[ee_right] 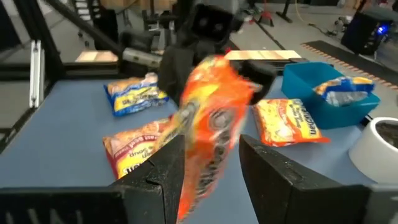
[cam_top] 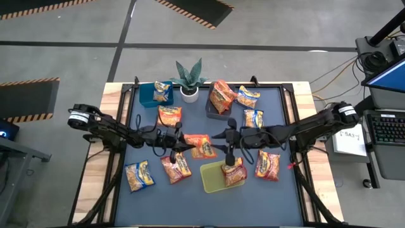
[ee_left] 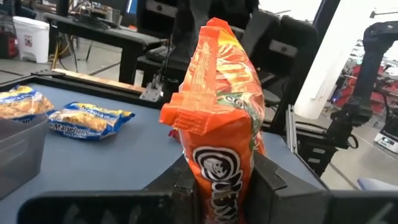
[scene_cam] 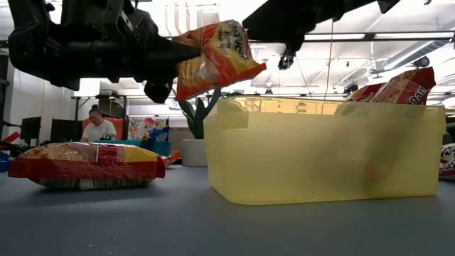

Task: Sort Maruchan noodles
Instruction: Put the orange bag into the black bin

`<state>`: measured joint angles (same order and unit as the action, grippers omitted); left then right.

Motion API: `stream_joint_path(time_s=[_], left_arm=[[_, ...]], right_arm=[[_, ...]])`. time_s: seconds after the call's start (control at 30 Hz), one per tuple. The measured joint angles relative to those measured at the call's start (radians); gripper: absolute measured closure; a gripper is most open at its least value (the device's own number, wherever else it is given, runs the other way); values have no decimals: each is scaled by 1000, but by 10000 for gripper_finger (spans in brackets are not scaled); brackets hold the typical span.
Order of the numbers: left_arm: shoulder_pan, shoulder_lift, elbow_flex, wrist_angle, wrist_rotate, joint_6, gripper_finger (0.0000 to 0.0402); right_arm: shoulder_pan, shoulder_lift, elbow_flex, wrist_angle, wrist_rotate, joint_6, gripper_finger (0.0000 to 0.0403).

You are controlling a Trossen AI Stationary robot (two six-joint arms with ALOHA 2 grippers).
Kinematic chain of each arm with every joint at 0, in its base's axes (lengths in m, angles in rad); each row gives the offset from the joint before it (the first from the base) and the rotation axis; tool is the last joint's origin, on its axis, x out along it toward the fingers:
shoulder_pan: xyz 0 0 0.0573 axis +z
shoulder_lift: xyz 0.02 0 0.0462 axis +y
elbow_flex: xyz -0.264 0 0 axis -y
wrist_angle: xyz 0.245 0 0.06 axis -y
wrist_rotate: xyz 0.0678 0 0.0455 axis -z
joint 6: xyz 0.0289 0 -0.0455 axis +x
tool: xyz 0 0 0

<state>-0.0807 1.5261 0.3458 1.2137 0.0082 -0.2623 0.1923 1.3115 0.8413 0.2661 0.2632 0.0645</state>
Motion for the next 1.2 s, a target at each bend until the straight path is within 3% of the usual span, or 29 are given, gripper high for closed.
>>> stream_joint_path(time_s=[0.17, 0.33, 0.53, 0.7, 0.97, 1.2], left_arm=[[-1, -1, 0, -18, -50, 17, 346], [-5, 0, 47, -71, -51, 58, 346], [-6, 0, 124, -185, -52, 118, 346], [-5, -1, 153, -189, -52, 150, 346], [-8, -1, 182, -193, -52, 165, 346], [-10, -1, 201, -194, -52, 202, 345]], right_arm=[[-1, -58, 0, -48, -2, 76, 243], [-4, -91, 4, -82, -8, 147, 195], [-5, -69, 73, -189, -12, 128, 136], [-5, -28, 132, -224, -35, 90, 112], [-28, 20, 175, -227, -36, 67, 130], [-57, 45, 183, -220, -116, 92, 188]])
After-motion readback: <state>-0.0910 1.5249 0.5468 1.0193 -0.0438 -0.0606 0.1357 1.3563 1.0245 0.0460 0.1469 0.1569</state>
